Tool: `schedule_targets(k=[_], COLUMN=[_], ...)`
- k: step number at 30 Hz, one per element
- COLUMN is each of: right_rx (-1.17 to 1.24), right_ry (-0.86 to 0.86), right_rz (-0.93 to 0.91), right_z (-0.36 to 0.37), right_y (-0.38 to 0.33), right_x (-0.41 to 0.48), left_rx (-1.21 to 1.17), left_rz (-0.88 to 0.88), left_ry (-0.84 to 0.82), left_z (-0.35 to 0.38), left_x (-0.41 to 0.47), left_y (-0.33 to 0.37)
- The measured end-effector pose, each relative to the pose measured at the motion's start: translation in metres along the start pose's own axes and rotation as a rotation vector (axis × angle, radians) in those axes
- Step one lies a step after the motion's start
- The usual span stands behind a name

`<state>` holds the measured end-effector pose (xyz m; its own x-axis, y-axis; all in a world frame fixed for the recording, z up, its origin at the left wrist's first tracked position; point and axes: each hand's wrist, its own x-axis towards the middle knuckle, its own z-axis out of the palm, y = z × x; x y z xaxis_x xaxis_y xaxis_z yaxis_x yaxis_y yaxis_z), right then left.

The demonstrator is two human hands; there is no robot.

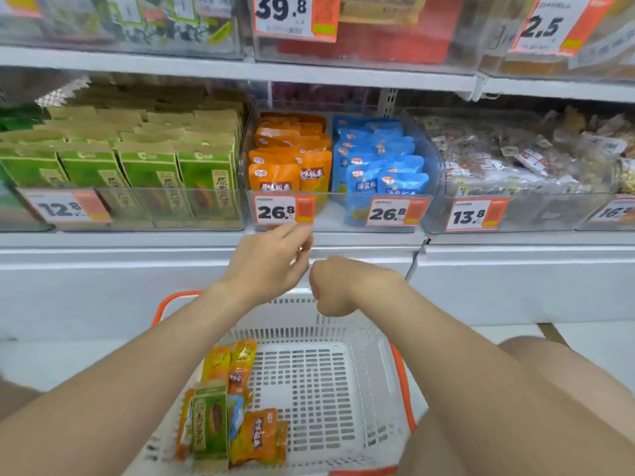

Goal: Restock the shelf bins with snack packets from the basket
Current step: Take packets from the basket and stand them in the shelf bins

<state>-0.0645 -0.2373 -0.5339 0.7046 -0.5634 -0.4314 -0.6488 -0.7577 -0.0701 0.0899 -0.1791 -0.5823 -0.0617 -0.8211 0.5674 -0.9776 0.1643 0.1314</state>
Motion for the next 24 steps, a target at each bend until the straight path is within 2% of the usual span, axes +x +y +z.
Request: schedule_targets(k=[2,5,8,13,16,24], right_rx=[-0.034,-0.078,-0.152,-0.288,-0.332,-0.326], right_ry=[-0.157,-0.247,-0.262,-0.234,-0.249,-0.248], right_rz=[-0.041,-0.117,-0.194,-0.225,-0.251,-0.300], right_z=[0.026,0.067,0.097,0.115,0.120,0.126], right_y=[-0.021,-0.049,-0.071,-0.085,-0.091,-0.097], right_x=[0.006,0.015,0.021,0.028,0.032,0.042], left_rx=[0.010,0.035,0.017,0.076,0.086,0.074], left_rz=[-0.141,-0.255,-0.309,-0.354,-0.371,-0.405], left_ry=[-0.302,-0.678,-0.954,-1.316,-1.365,-1.279], left_z=[0.007,0.020,0.039,0.066,0.072,0.084], left_x=[-0.037,-0.087,-0.133,-0.193,-0.217,-0.221], left_y=[-0.014,-0.031,-0.042,-0.047,-0.051,-0.058])
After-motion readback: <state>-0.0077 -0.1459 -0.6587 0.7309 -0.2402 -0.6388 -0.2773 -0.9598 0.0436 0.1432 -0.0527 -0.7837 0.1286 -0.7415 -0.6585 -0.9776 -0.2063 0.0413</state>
